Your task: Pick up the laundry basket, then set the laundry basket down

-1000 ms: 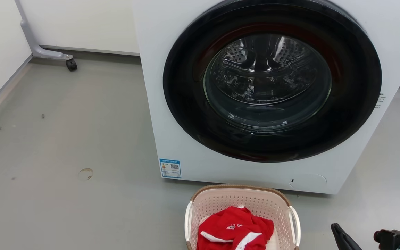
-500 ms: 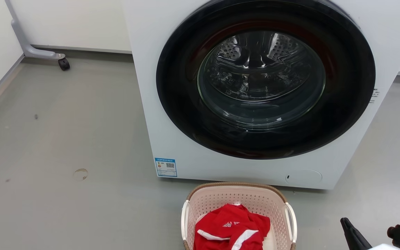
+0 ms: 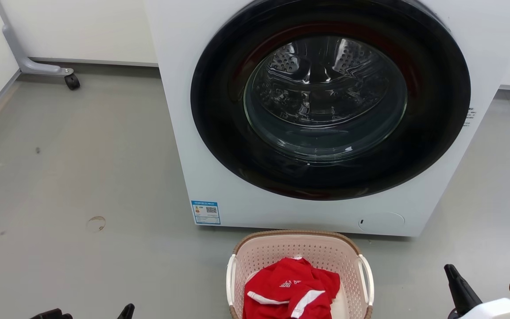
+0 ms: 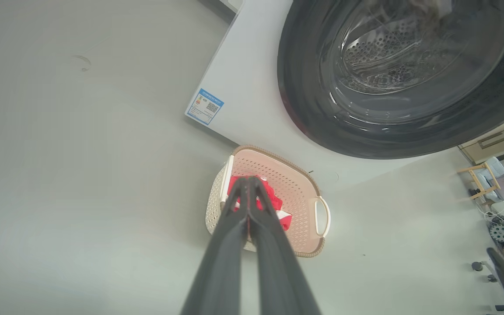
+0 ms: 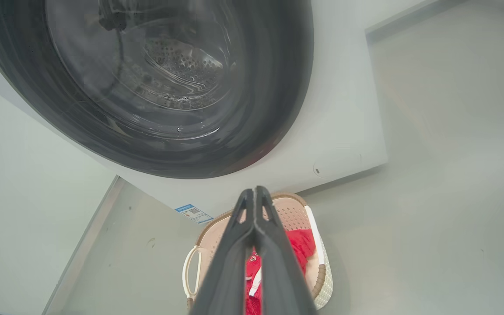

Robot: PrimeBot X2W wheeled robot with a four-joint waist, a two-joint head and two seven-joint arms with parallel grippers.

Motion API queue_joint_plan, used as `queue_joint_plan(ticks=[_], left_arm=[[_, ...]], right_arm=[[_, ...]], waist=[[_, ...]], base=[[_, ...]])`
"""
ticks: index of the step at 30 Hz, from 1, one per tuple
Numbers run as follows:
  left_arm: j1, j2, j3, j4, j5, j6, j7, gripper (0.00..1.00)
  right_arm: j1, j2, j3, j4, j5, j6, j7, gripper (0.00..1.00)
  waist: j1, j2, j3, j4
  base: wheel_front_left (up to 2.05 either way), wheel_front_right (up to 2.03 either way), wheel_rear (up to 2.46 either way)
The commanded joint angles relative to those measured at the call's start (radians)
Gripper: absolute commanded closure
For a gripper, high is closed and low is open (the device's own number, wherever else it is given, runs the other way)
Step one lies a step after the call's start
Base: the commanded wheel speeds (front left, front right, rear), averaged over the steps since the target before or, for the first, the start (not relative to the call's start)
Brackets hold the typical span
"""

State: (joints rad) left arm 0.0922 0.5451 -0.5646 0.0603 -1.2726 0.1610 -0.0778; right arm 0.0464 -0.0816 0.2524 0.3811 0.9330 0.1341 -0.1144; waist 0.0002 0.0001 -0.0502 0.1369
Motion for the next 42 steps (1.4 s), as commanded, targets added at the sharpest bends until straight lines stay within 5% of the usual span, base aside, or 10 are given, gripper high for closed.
queue_joint_plan(ticks=[1,42], left_arm=[[-0.056,0.013,0.038,-0.011,-0.013,-0.014,0.001,1.00],[-0.121,-0.197,0.298,0.079,-0.204,-0.146,0.056,1.00]], right_arm=[[-0.052,-0.021,-0.013,-0.027,0.020,-0.001,0.006,1.00],[-0.100,0.002,-0.178,-0.079,0.334,-0.002,0.109,1.00]], waist=[[-0.0002,-0.0001,0.001,-0.002],[-0.0002,-0.0001,0.026,-0.066]], base=[[0.00,0.00,0.00],[0.00,0.00,0.00]])
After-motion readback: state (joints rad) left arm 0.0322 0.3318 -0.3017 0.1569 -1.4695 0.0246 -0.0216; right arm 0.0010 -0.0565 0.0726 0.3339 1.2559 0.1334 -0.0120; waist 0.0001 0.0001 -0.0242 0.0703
